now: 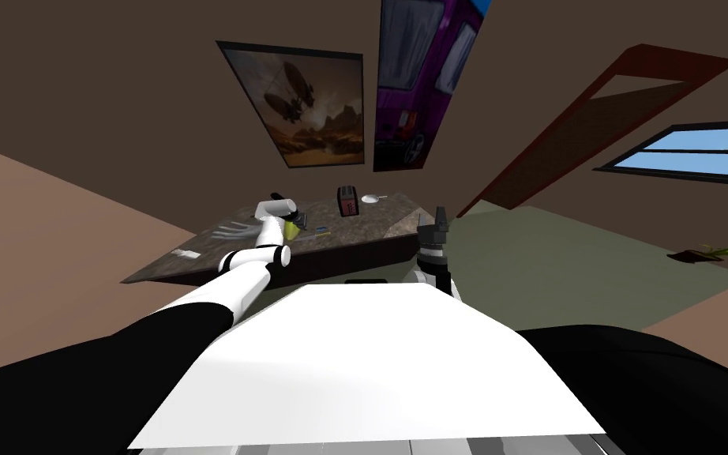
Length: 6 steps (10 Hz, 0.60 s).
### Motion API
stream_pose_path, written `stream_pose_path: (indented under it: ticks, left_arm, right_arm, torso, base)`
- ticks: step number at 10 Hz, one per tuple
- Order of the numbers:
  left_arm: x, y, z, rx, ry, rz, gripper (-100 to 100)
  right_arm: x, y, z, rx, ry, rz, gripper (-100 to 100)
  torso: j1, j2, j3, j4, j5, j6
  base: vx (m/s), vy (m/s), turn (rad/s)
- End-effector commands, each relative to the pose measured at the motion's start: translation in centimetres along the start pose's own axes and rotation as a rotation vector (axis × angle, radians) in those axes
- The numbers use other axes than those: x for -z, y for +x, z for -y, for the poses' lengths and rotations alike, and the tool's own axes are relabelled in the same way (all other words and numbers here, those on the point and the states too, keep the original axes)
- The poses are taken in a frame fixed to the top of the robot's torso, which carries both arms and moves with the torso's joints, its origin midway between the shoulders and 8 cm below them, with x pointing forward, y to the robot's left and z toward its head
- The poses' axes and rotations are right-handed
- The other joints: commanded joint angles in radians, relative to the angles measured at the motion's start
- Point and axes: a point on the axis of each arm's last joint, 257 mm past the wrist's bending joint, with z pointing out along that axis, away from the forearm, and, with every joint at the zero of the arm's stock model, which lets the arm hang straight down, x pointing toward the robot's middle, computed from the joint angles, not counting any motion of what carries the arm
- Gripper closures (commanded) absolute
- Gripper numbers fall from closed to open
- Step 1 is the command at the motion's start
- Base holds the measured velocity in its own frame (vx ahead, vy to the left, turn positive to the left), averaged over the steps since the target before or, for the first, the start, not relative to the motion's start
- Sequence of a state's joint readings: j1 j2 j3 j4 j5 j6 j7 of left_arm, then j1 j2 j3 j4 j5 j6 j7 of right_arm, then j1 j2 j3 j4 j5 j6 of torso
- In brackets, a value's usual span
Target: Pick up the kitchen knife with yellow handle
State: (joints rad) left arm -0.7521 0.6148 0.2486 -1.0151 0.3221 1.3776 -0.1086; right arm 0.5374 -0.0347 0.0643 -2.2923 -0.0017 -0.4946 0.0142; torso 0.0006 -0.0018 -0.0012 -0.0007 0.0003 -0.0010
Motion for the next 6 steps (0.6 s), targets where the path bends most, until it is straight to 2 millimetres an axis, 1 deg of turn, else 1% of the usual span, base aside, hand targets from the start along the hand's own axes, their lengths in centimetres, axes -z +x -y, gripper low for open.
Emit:
stream_pose_path:
  ticks: [1, 2, 3, 4, 6]
  left_arm:
    - [-0.6, 0.4, -2.1, -0.002, -0.085, -0.009, -100]
    - [-0.6, 0.4, -2.3, -0.002, -0.091, -0.010, -100]
    - [-1.0, 0.8, -4.1, -0.004, -0.162, -0.017, -100]
    - [-1.0, 0.8, -4.1, -0.004, -0.162, -0.017, -100]
    - [-1.6, 1.5, -7.4, -0.011, -0.285, -0.027, -100]
  right_arm:
    - [0.0, 0.0, 0.0, 0.000, 0.000, 0.000, 0]
    - [0.0, 0.0, 0.0, 0.000, 0.000, 0.000, 0]
    - [0.0, 0.0, 0.0, 0.000, 0.000, 0.000, 0]
    - [0.0, 0.0, 0.0, 0.000, 0.000, 0.000, 0]
    - [0.0, 0.0, 0.0, 0.000, 0.000, 0.000, 0]
  torso:
    - [0.000, 0.000, 0.000, 0.000, 0.000, 0.000]
    - [0.000, -0.001, 0.000, 0.000, 0.000, 0.000]
    - [0.000, -0.001, 0.000, 0.000, 0.000, 0.000]
    - [0.001, -0.001, -0.001, 0.000, 0.000, 0.000]
    - [0.001, 0.000, 0.000, 0.000, 0.000, 0.000]
  base:
    - [0.057, 0.005, 0.024]
    - [0.048, 0.004, 0.022]
    - [0.053, 0.008, 0.033]
    - [0.041, 0.009, 0.016]
    - [0.053, 0.006, 0.038]
